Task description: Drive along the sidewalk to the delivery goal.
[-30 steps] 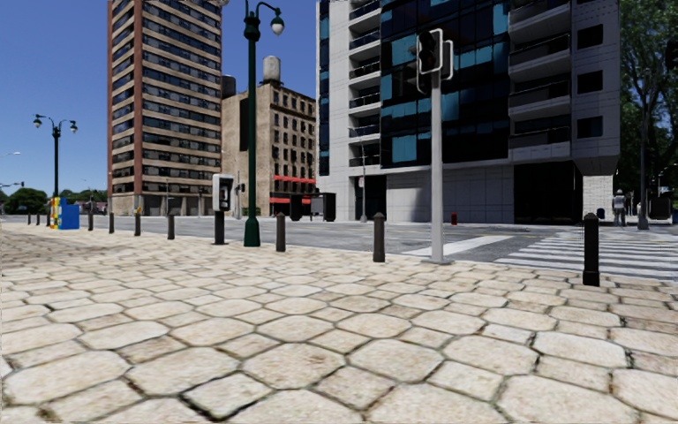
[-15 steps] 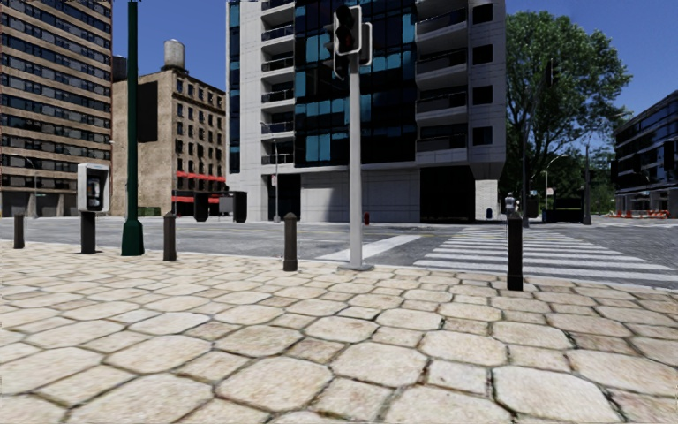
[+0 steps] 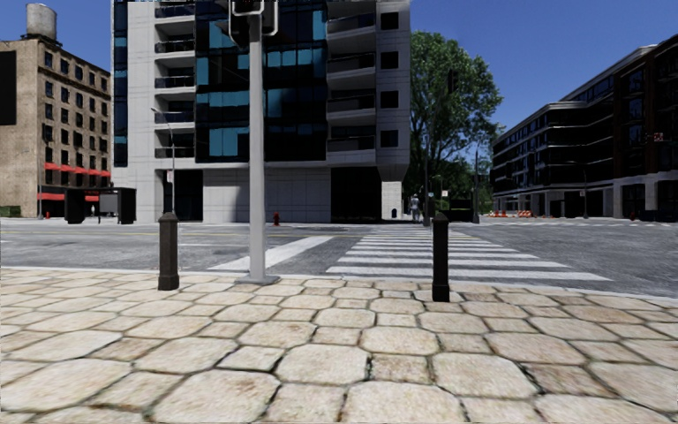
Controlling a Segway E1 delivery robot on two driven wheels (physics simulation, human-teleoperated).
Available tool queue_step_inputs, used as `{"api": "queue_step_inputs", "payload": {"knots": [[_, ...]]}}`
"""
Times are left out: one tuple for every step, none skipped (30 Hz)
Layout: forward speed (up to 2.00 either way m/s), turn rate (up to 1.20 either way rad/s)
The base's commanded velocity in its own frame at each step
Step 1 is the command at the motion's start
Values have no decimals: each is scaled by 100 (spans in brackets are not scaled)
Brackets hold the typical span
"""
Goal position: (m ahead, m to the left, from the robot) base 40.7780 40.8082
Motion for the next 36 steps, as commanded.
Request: {"api": "queue_step_inputs", "payload": {"knots": [[157,-63],[157,-63],[157,-63],[157,-63],[157,-63],[157,-63],[157,-63],[157,-63],[157,-63],[157,-63],[157,-64],[157,-68],[157,-76],[157,-79],[157,-80],[157,-80],[157,-81],[157,-81],[157,-81],[157,-82],[157,-90],[157,-98],[157,-101],[157,-101],[157,-102],[157,-102],[157,-102],[157,-102],[157,-102],[157,-101],[157,-101],[157,-101],[157,-94],[157,-11],[157,-4],[157,0]]}}
